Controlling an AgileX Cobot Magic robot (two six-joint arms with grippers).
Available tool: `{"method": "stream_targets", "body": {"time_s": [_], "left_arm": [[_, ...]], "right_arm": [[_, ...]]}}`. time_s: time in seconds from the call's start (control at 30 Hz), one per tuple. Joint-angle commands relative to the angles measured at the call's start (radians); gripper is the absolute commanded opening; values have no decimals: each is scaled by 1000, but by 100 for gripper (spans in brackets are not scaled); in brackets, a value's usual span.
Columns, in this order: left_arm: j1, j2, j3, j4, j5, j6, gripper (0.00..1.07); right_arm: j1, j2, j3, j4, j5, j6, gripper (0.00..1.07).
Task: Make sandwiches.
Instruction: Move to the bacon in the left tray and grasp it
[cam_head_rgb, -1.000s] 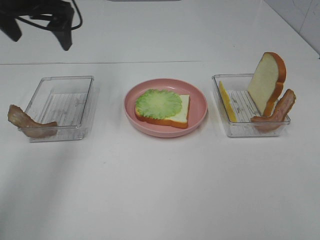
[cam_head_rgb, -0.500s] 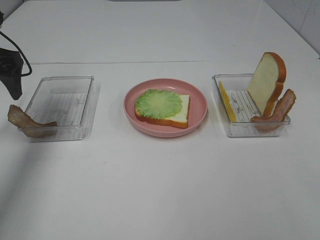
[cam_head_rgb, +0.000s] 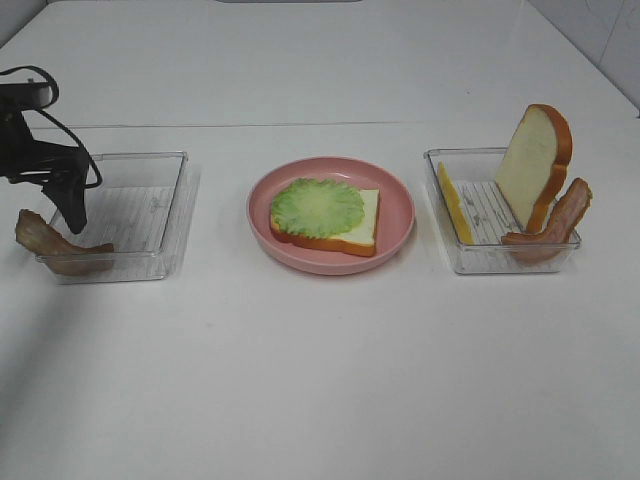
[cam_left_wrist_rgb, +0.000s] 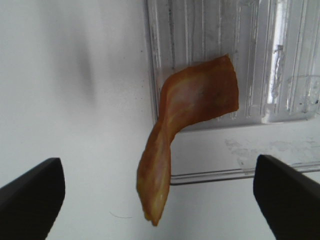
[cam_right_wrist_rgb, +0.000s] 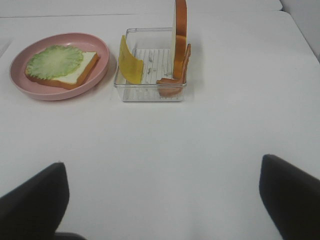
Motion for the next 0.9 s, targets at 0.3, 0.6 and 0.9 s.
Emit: {"method": "stream_targets", "body": {"time_s": [0.3, 0.6, 0.9], "left_arm": [[-24, 40, 4, -8, 10, 4, 75], [-26, 40, 4, -3, -15, 4, 41], [-26, 40, 4, -4, -8, -3, 41]], "right_arm": [[-2, -21, 0, -3, -3, -10, 98], [-2, -21, 0, -3, -3, -10, 98], [-2, -21, 0, -3, -3, -10, 98]]}}
